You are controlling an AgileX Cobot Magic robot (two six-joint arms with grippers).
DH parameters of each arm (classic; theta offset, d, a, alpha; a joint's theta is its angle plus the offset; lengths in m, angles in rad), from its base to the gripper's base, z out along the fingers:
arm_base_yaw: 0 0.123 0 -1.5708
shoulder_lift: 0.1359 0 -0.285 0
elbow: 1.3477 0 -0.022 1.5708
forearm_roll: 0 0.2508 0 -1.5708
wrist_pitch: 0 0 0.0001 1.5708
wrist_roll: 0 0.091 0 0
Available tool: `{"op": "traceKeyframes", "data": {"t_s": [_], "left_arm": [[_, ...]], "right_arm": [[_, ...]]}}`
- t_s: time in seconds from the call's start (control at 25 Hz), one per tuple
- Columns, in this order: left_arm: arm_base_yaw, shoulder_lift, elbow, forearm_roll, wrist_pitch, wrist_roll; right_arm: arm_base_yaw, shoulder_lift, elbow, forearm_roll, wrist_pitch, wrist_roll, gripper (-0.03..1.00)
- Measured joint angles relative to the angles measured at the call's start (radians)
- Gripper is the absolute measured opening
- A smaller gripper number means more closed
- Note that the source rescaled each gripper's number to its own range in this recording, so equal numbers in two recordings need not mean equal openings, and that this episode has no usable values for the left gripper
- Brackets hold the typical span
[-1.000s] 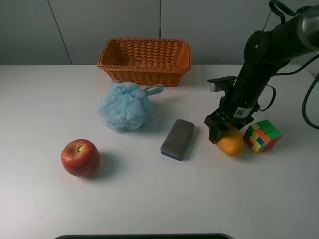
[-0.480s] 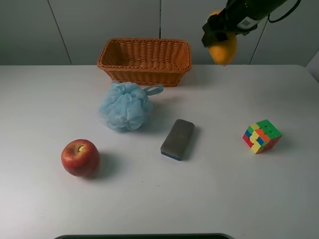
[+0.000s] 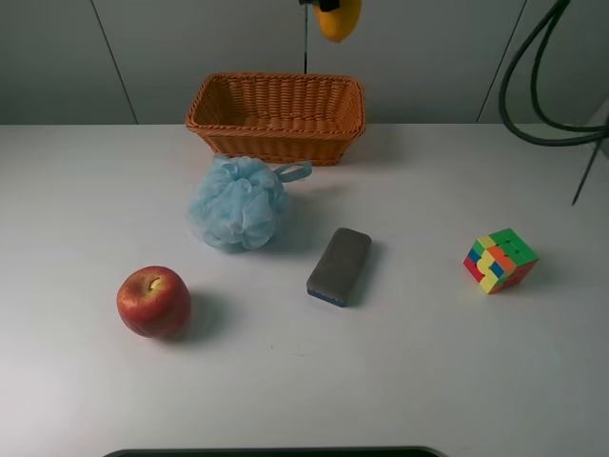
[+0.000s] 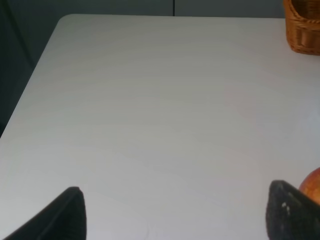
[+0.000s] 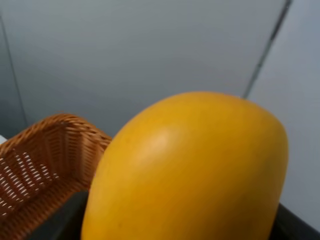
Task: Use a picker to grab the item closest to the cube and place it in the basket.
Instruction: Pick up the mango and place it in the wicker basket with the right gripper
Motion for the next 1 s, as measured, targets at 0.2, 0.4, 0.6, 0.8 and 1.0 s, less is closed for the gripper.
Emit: {"op": "traceKeyframes", "data": {"t_s": [0.2,0.4,0.6,0.8,1.0], "left_arm": [[0.000,0.000,0.000,0.000,0.000,0.000],[0.000,0.000,0.000,0.000,0.000,0.000],[0.000,0.000,0.000,0.000,0.000,0.000],[0.000,0.000,0.000,0.000,0.000,0.000],[0.000,0.000,0.000,0.000,0.000,0.000]], "right_arm": [[0.025,0.170,-0.142,0.040,0.058,0.002,0.00],[0.027,0.235,-0.194,0.073,0.094,0.004,0.00],[0.027,0.235,-0.204,0.073,0.103,0.008,0.00],[0.027,0.235,-0.204,0.075,0.118,0.019,0.75],[0.027,0.235,-0.204,0.075,0.118,0.026,0.99]]}}
